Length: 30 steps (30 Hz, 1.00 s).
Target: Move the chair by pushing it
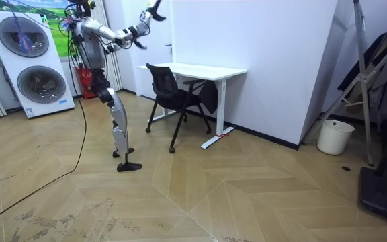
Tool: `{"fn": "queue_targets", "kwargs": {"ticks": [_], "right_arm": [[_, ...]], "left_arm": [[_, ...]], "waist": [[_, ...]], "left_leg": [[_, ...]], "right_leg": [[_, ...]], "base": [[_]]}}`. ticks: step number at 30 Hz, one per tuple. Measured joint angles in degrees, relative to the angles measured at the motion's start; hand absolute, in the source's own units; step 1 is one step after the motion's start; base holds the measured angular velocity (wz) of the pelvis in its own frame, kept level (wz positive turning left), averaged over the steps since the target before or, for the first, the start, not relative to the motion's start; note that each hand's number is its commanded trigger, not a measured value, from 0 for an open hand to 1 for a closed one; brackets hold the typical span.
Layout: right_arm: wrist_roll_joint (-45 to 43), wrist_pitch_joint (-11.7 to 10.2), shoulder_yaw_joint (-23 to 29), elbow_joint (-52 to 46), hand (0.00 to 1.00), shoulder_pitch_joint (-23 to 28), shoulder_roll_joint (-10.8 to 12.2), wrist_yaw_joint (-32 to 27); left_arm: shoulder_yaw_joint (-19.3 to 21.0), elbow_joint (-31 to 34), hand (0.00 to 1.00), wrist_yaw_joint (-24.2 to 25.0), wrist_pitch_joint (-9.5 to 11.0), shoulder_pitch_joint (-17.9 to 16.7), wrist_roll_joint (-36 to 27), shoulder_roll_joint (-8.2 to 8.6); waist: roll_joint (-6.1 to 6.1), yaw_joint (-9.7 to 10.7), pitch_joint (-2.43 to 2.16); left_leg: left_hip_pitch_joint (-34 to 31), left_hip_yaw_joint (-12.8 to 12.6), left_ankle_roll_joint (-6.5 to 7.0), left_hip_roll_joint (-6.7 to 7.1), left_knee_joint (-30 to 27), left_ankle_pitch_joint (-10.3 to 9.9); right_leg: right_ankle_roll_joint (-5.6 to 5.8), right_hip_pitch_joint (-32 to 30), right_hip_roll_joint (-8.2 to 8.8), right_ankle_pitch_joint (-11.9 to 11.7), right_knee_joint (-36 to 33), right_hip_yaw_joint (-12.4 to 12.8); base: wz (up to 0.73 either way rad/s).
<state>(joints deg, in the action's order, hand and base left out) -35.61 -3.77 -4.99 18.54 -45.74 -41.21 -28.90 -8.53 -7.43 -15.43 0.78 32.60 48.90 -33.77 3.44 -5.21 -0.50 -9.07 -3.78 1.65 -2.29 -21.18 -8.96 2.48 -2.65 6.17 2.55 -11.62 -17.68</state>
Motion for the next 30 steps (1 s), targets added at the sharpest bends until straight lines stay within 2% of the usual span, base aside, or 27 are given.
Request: {"fn": "queue_targets", "kwargs": {"ticks": [1,2,3,4,6,7,9,10,11,12,13,15,16,18,19,20,21,22,23,24,25,26,27,28,29,30], "right_arm": [[0.28,0.06,0.06,-0.06,0.0,0.02,-0.02,-0.61],[0.7,0.13,0.85,-0.6,0.0,0.18,-0.09,-1.67],[2.44,0.1,2.32,-1.6,0.0,0.34,-0.67,-2.8],[3.64,0.11,2.74,-1.8,0.0,0.33,-1.63,-3.49],[6.46,0.15,6.73,-2.72,0.0,0.68,-5.63,-5.16],[7.25,0.19,8.74,-3.7,0.0,1.32,-6.46,-5.69],[11.28,0.06,16.81,-8.89,0.0,6.58,-9.91,-9.95],[11.82,-0.05,18.73,-9.84,0.0,8.45,-10.69,-11.34],[12.44,-0.93,23.35,-11.26,0.0,11.92,-11.32,-13.09],[14.23,-2.09,27.95,-12.82,0.0,15.54,-11.39,-14.88],[15.61,-2.68,30.12,-13.18,0.0,17.38,-11.39,-16.06],[20.43,-3.95,39.1,-13.73,0.0,25.42,-11.37,-20.08],[21.95,-4.0,41.25,-13.59,0.0,27.9,-11.36,-20.81],[29.94,-4.06,48.69,-13.56,0.0,35.53,-11.06,-22.59],[32.36,-4.46,50.26,-13.56,0.0,37.75,-10.73,-22.92],[37.36,-5.25,53.19,-13.57,0.0,43.17,-9.49,-23.12],[42.45,-5.89,55.34,-13.43,0.0,48.95,-7.06,-22.84],[45.23,-6.38,56.13,-13.34,0.0,51.75,-5.3,-22.64],[50.99,-6.97,56.79,-12.73,0.0,56.82,-0.6,-21.92],[56.41,-7.05,56.69,-10.97,0.0,61.6,5.19,-20.33],[63.41,-6.82,55.99,-7.24,0.0,66.15,10.47,-17.67],[66.33,-6.5,55.63,-4.56,0.0,67.68,12.87,-16.04],[71.38,-5.49,55.58,1.04,0.0,69.56,17.7,-13.45],[73.93,-4.95,55.59,3.94,0.0,70.29,19.9,-12.44],[77.79,-4.45,55.59,10.52,0.0,71.25,23.52,-10.41],[79.92,-3.72,55.57,17.23,0.0,71.8,26.01,-8.62]], "left_arm": [[1.59,0.38,0.0,-0.75,-0.01,-0.01,-0.17,-0.47],[4.03,1.44,0.0,-2.13,-0.06,-0.01,-1.03,-1.84],[6.02,2.79,0.0,-3.73,0.16,-0.01,-1.97,-3.53],[6.93,3.46,0.0,-4.59,0.31,0.0,-2.29,-4.22],[11.58,5.54,0.0,-8.43,1.43,-0.31,-2.15,-6.56],[13.41,6.48,0.0,-9.46,1.75,-0.85,-2.18,-6.8],[21.18,9.84,0.0,-14.48,2.54,-4.31,-4.56,-7.5],[23.14,10.16,0.0,-15.9,2.79,-5.34,-4.84,-7.68],[27.75,10.55,0.0,-18.91,3.61,-8.31,-6.2,-8.11],[32.47,10.64,0.0,-22.17,4.54,-12.04,-8.51,-8.17],[34.85,10.65,0.0,-23.89,4.77,-14.39,-10.05,-8.15],[43.53,10.45,0.0,-29.53,5.63,-24.24,-15.66,-7.26],[45.24,10.27,0.0,-30.66,5.75,-26.4,-17.05,-6.76],[51.57,10.16,0.0,-34.29,5.88,-34.26,-23.66,-3.01],[52.7,10.08,0.0,-35.17,5.99,-36.45,-25.26,-2.11],[54.42,10.04,0.0,-36.42,6.5,-41.16,-28.4,-0.17],[54.95,9.92,0.0,-37.22,7.33,-45.91,-32.55,2.59],[54.94,9.61,0.0,-37.38,7.66,-47.77,-34.67,4.14],[54.59,8.87,0.0,-37.46,7.81,-50.63,-38.88,7.5],[53.49,6.6,0.0,-37.78,7.94,-52.52,-42.97,10.68],[51.58,2.6,0.0,-37.76,8.03,-53.89,-48.43,13.16],[50.68,0.1,0.0,-37.57,7.99,-54.68,-50.79,14.2],[49.66,-4.84,0.0,-36.86,7.91,-56.37,-54.55,16.64],[49.57,-7.47,0.0,-36.4,7.88,-57.22,-56.35,17.88],[49.43,-13.13,0.0,-35.84,7.87,-58.69,-59.5,19.8],[49.24,-18.5,0.0,-34.88,7.77,-59.85,-62.14,21.06]], "waist": [[-0.11,0.34,-0.12],[-0.29,1.26,-0.5],[-0.35,2.22,-0.57],[-0.42,2.57,-0.6],[-0.44,3.47,-0.63],[-0.43,3.49,-0.62],[-0.46,3.52,-0.6],[-0.44,3.61,-0.59],[-0.34,4.58,-0.61],[-0.44,5.29,-0.52],[-0.57,5.43,-0.46],[-0.65,6.59,-0.3],[-0.57,6.76,-0.25],[-0.77,7.75,-0.16],[-0.81,7.85,-0.12],[-0.72,7.85,-0.17],[-0.63,7.83,-0.21],[-0.56,7.78,-0.26],[-0.6,7.65,-0.17],[-0.28,7.2,-0.25],[-0.31,6.45,-0.32],[-0.31,6.19,-0.33],[-0.61,6.0,-0.37],[-0.8,5.95,-0.43],[-1.23,5.89,-0.69],[-1.18,6.08,-0.47]], "left_leg": [[0.88,-0.29,-0.01,0.07,0.5,0.0],[1.93,-0.7,-0.15,0.19,1.32,-0.11],[2.45,-0.73,-0.36,0.37,1.95,-0.07],[2.64,-0.81,-0.28,0.42,2.14,0.02],[3.29,-1.05,-0.28,0.56,2.98,0.15],[3.54,-1.25,-0.32,0.57,3.4,0.18],[5.17,-1.96,-0.43,0.57,4.73,0.18],[5.85,-2.14,-0.51,0.55,5.13,0.08],[7.12,-2.25,-0.57,0.65,6.35,0.05],[8.18,-2.31,-0.66,0.74,6.9,0.01],[8.67,-2.44,-0.75,0.76,7.27,-0.1],[9.52,-2.78,-0.91,0.88,8.63,-0.29],[9.67,-3.1,-0.93,0.87,8.95,-0.3],[9.75,-3.84,-1.06,0.89,9.98,-0.43],[9.72,-3.9,-1.08,0.88,10.07,-0.54],[9.97,-4.1,-1.16,0.86,10.5,-0.75],[10.59,-4.34,-1.25,0.85,11.08,-0.95],[10.81,-4.45,-1.29,0.81,11.24,-1.13],[11.12,-4.58,-1.4,0.74,11.51,-1.35],[11.76,-4.62,-1.51,0.68,12.03,-1.5],[11.94,-4.79,-1.61,0.4,11.98,-1.91],[12.04,-4.79,-1.62,0.31,11.98,-2.05],[12.37,-4.77,-1.65,0.12,11.98,-2.26],[12.59,-4.77,-1.69,0.04,11.99,-2.48],[13.08,-4.71,-1.78,0.02,11.89,-2.98],[13.65,-4.58,-1.86,0.03,11.62,-3.46]], "right_leg": [[0.34,0.49,0.1,0.43,-0.04,0.25],[0.84,0.82,0.33,1.18,-0.25,0.43],[0.87,0.99,0.47,1.37,-0.46,0.44],[0.86,0.98,0.52,1.45,-0.57,0.54],[0.78,0.89,0.66,1.87,-1.01,0.92],[0.83,0.88,0.65,1.96,-0.97,1.13],[0.34,1.67,0.59,2.07,-0.7,1.74],[0.22,2.11,0.55,2.16,-0.54,1.83],[0.26,2.98,0.54,2.47,-0.09,1.86],[0.34,3.73,0.56,2.86,0.11,1.83],[0.39,3.98,0.55,3.02,0.14,1.92],[0.5,3.9,0.6,3.77,0.0,2.21],[0.5,3.69,0.61,3.99,-0.13,2.42],[0.64,2.86,0.54,4.43,-0.16,3.3],[0.67,2.83,0.51,4.55,-0.12,3.32],[0.76,2.78,0.47,4.86,-0.13,3.4],[0.83,2.94,0.42,5.16,-0.13,3.61],[0.86,3.07,0.4,5.33,-0.14,3.63],[0.97,3.46,0.31,5.52,-0.08,3.62],[1.08,3.89,0.1,5.7,-0.01,3.82],[1.07,3.99,-0.16,5.71,-0.02,4.03],[1.07,4.1,-0.22,5.71,-0.01,4.04],[1.06,4.39,-0.34,5.72,-0.05,4.08],[1.08,4.63,-0.4,5.81,-0.05,4.09],[1.06,5.15,-0.43,6.28,-0.1,4.15],[1.21,5.76,-0.39,6.83,-0.16,4.15]], "base": [[-0.2],[-0.1],[-0.08],[0.0],[-0.06],[-0.12],[-0.14],[-0.11],[-0.04],[0.0],[-0.04],[-0.1],[-0.16],[-0.17],[-0.09],[-0.1],[-0.12],[-0.11],[-0.05],[-0.07],[-0.05],[0.0],[0.03],[0.0],[0.0],[-0.04]]}}
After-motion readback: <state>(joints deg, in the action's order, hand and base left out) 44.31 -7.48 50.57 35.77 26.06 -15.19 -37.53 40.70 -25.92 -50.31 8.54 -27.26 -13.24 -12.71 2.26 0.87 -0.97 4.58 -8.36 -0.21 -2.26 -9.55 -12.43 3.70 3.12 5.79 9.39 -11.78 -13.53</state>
